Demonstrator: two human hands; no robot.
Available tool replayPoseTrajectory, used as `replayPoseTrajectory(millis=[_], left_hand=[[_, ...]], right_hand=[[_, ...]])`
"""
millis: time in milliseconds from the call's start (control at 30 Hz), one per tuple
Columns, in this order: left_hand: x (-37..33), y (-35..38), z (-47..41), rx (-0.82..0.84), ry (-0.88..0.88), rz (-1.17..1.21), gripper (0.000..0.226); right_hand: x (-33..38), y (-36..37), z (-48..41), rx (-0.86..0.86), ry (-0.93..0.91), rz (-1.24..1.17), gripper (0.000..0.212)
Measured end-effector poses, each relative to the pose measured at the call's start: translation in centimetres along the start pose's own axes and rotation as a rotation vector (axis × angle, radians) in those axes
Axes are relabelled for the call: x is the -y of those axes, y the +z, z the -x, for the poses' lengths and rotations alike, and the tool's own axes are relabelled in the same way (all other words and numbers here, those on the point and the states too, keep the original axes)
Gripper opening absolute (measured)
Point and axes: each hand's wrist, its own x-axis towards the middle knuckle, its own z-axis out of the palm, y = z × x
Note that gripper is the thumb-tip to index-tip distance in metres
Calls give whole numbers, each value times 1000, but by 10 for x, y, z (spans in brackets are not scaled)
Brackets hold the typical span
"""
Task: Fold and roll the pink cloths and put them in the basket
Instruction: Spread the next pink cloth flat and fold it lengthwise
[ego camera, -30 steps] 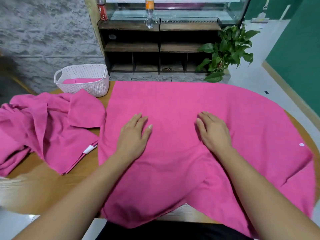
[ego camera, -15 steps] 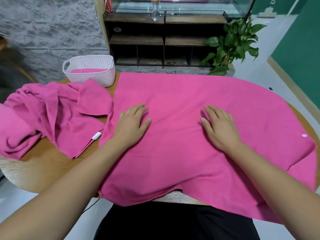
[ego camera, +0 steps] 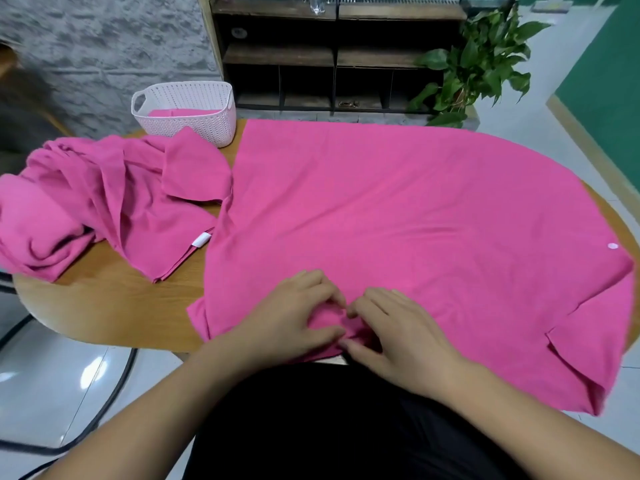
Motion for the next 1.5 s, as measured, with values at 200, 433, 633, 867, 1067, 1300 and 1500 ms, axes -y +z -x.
replayPoseTrajectory(millis=[200, 433, 633, 867, 1067, 1300, 1500], left_hand=[[-10, 5, 29, 72, -17, 60, 41], [-17, 15, 31, 97, -28, -60, 44], [-10, -6, 45, 63, -78, -78, 44], [31, -57, 95, -144, -322, -102, 38], [49, -89, 123, -309, -403, -212, 26], [51, -119, 136, -304, -460, -11, 43], [46, -134, 147, 112, -582, 557, 35]], right_hand=[[-3, 1, 20, 57, -26, 33, 17], [8, -11, 27, -13, 46, -165, 7], [21, -32, 32, -25, 86, -340, 7], [14, -25, 37, 69, 124, -347, 13], [16, -21, 29, 103, 119, -371, 14], [8, -35, 24, 90, 129, -391, 13], [-6, -43, 18, 210, 167, -383, 8]])
